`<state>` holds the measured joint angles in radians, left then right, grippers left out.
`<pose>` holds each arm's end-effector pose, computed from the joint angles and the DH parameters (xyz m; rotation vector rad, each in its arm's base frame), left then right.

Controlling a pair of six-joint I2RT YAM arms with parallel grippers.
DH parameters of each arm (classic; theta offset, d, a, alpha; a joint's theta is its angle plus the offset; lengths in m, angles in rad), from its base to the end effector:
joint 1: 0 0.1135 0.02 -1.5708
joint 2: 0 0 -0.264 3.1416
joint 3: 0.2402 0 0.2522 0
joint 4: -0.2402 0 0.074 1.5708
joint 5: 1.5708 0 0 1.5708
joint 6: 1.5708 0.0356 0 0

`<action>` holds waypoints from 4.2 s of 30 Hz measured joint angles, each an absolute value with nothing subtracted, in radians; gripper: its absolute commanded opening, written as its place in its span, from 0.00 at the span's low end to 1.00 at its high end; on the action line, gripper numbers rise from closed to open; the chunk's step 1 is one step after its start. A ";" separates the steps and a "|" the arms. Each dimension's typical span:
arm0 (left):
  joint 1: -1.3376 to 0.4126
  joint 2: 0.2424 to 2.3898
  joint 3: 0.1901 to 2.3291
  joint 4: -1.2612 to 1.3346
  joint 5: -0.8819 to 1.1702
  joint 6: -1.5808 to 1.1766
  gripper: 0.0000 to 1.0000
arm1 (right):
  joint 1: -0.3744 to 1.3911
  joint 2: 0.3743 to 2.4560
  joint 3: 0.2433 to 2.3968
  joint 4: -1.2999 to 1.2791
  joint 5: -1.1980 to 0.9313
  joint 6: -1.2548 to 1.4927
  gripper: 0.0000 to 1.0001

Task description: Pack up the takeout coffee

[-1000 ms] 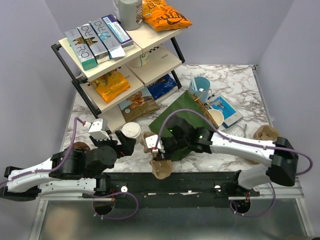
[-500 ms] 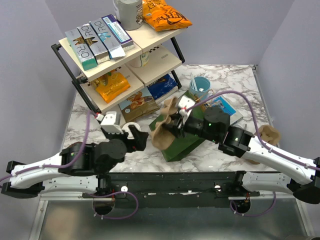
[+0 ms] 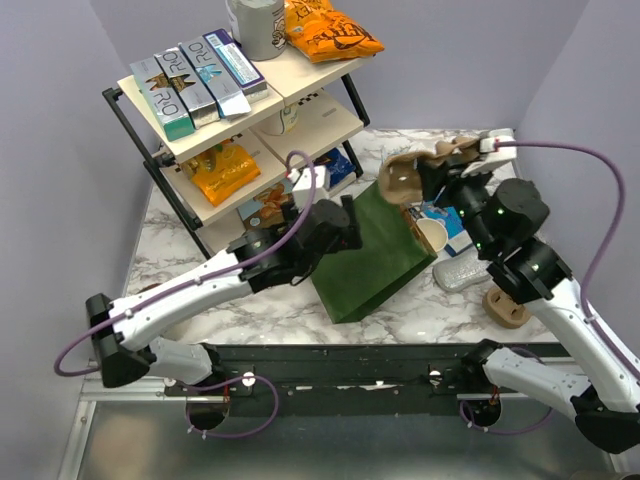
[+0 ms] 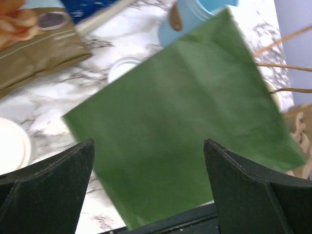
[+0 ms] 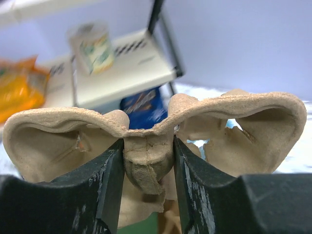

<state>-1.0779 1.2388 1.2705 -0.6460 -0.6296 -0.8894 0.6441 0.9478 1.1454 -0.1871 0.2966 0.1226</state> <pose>0.1419 -0.2199 0.3716 -0.1529 2.0912 -0.5193 0.1681 0.1132 0.4360 -0.1741 1.5631 0.3723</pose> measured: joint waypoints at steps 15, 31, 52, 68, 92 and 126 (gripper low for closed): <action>-1.076 1.710 1.858 -0.521 -0.399 -0.602 0.99 | 0.500 0.883 1.175 -0.190 0.615 0.094 0.54; -1.077 1.965 2.115 -0.641 -0.430 -0.572 0.22 | 0.456 0.843 1.135 -0.188 0.775 0.051 0.53; -1.093 1.340 1.449 -0.555 -0.351 -0.539 0.00 | 0.456 0.813 1.125 -0.179 0.059 -0.093 0.48; -1.093 1.038 1.246 -0.436 -0.244 -0.532 0.00 | 0.456 0.765 1.080 -0.033 -0.564 0.114 0.47; -1.095 1.111 1.311 -0.459 -0.297 -0.683 0.00 | 0.492 0.947 1.053 -0.053 -0.243 0.370 0.45; -1.095 1.026 1.242 -0.532 -0.471 -0.683 0.00 | 0.714 0.618 0.745 -0.166 -0.620 -0.409 0.38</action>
